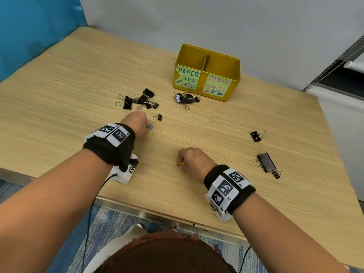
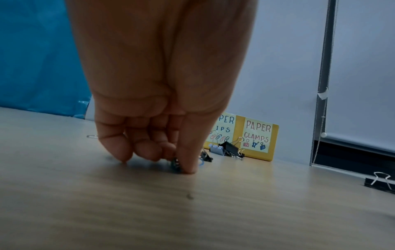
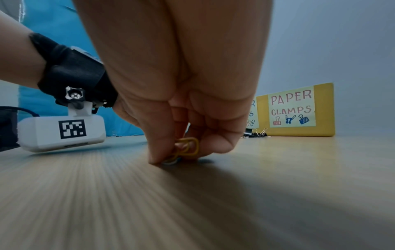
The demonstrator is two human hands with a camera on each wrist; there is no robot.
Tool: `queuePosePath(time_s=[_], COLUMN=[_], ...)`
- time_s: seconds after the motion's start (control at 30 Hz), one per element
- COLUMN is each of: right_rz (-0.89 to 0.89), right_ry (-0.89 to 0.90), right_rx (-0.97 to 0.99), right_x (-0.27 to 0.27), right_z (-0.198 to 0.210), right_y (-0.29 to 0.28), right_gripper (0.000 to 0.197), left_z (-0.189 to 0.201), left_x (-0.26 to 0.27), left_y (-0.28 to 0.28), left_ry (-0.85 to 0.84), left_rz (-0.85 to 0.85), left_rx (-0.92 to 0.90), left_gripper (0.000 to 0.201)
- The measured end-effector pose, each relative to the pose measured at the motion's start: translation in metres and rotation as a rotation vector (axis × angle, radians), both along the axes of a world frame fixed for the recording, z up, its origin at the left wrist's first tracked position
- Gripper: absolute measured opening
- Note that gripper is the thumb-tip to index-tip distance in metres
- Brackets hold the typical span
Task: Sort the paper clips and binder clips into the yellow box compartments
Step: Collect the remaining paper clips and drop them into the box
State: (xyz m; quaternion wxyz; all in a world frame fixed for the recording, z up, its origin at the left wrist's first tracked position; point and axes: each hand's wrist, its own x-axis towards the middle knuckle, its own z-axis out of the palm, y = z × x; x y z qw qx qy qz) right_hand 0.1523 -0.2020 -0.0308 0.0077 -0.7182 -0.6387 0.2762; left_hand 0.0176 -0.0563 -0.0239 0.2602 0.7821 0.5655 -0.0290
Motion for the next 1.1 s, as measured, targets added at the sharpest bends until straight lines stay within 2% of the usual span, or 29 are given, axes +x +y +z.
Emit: queuePosePath(time_s=[0.27, 0.43, 0.5, 0.63, 0.77, 0.87, 0.93, 1.0, 1.1], right_rz=[0.053, 0.092, 0.104, 0.107, -0.080, -0.282, -0.409, -0.524, -0.677], right_ry=[-0.036, 0.024, 0.040, 0.037, 0.092, 0.263, 0.385, 0.471, 0.498], right_rx=[0.005, -0.059, -0.072, -0.095, 0.064, 0.254, 0.372, 0.430, 0.419], right_x=[0.000, 0.005, 0.010, 0.028, 0.066, 0.100, 0.117, 0.129, 0.135], right_z=[0.003, 0.007, 0.009, 0.021, 0.060, 0.098, 0.114, 0.116, 0.101], right_y=[0.004, 0.013, 0.017, 0.036, 0.086, 0.139, 0.175, 0.206, 0.238], right_gripper=[0.021, 0.022, 0.020, 0.022, 0.020, 0.020, 0.016, 0.012, 0.023], left_z=[0.000, 0.004, 0.008, 0.022, 0.053, 0.079, 0.091, 0.097, 0.091], left_x=[0.000, 0.001, -0.001, 0.000, 0.029, 0.065, 0.091, 0.114, 0.139], left_y=[-0.001, 0.004, 0.009, 0.025, 0.051, 0.076, 0.095, 0.112, 0.130], left_ry=[0.050, 0.062, 0.031, -0.089, -0.276, -0.385, -0.412, -0.401, -0.349], left_rz=[-0.097, -0.134, -0.144, -0.142, -0.117, -0.105, -0.106, -0.097, -0.095], left_rx=[0.054, 0.007, -0.019, -0.038, 0.001, 0.085, 0.149, 0.179, 0.187], left_gripper=[0.018, 0.021, 0.021, 0.004, 0.013, 0.007, 0.015, 0.019, 0.021])
